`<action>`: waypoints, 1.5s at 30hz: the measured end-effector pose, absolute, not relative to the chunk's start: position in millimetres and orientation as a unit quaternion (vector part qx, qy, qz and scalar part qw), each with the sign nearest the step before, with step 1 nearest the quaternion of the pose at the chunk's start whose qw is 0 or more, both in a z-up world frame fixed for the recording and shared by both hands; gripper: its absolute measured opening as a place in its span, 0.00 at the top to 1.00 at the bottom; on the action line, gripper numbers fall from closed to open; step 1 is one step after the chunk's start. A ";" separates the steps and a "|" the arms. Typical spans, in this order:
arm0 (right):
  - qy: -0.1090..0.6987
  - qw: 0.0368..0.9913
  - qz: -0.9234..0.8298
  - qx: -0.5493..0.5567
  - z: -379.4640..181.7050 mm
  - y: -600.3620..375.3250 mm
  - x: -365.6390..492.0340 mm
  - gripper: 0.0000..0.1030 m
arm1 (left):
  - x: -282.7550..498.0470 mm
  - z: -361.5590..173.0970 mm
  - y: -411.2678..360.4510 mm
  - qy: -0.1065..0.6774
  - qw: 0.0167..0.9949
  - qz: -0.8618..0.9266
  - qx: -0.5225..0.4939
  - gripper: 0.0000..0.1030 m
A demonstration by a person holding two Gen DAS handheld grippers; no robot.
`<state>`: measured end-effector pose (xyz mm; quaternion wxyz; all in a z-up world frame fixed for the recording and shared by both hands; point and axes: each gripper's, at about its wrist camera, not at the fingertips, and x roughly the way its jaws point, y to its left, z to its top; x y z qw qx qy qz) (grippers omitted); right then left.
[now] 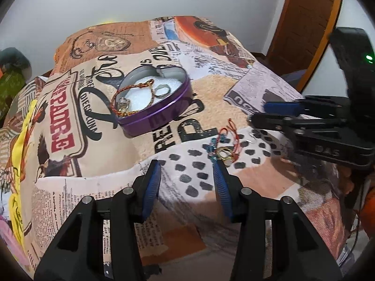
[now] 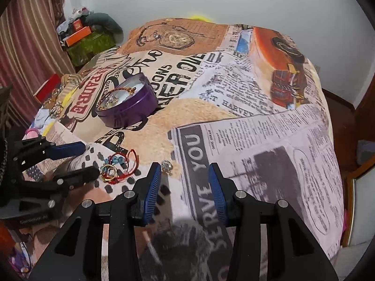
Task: Organize jewelry
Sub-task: 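Grasp a beaded bracelet with the left tool while the right tool grasps a small silver earring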
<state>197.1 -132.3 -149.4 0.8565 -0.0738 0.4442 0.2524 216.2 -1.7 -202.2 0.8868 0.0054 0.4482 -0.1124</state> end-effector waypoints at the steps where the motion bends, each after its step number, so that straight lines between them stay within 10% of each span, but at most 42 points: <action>1: 0.446 0.855 0.255 -0.076 -150.8 -130.5 198.2 0.74 | 214.9 -201.6 -3.5 0.447 0.887 -0.114 0.010 0.56; 8: 0.435 0.850 0.280 -0.097 -153.3 -116.1 194.0 0.91 | 207.7 -198.7 -16.4 0.437 0.890 -0.128 0.041 0.68; 45: 0.397 0.875 0.266 -0.078 -123.7 -140.2 174.5 0.91 | 204.5 -175.0 -29.7 0.412 0.902 -0.129 0.029 1.00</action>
